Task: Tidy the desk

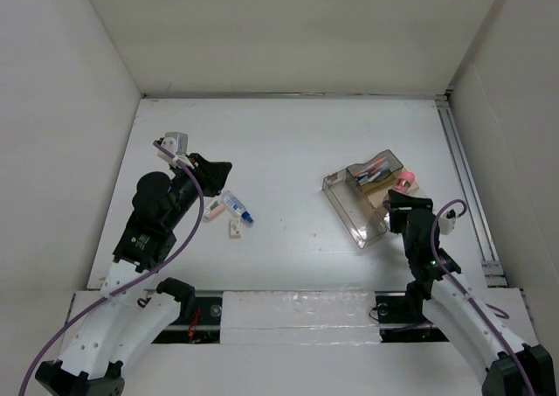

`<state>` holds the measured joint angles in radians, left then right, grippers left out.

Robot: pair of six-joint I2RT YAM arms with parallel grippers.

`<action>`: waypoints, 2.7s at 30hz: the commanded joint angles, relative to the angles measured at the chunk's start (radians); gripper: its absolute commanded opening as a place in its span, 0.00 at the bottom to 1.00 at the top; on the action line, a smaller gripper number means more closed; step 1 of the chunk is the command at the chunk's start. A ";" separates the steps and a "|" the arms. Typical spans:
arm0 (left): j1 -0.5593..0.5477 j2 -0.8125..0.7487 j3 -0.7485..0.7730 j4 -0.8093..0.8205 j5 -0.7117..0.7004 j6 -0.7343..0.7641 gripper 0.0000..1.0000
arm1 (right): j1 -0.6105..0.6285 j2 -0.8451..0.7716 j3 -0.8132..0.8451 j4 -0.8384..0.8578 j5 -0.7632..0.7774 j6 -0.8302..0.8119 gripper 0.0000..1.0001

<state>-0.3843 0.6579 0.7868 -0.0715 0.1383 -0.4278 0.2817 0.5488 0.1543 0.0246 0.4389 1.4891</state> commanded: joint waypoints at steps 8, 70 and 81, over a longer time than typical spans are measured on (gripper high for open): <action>0.005 -0.012 0.032 0.050 0.015 -0.002 0.12 | -0.006 0.089 0.083 0.164 -0.028 0.013 0.59; 0.016 -0.035 0.071 -0.051 -0.255 -0.112 0.12 | 0.689 1.642 1.456 -0.166 -0.462 -0.957 0.55; 0.016 -0.040 0.071 -0.048 -0.241 -0.100 0.12 | 0.679 1.521 1.412 -0.132 -0.382 -0.938 0.15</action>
<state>-0.3710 0.6193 0.8291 -0.1623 -0.1204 -0.5461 0.9695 2.2005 1.5990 -0.1455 0.0029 0.5495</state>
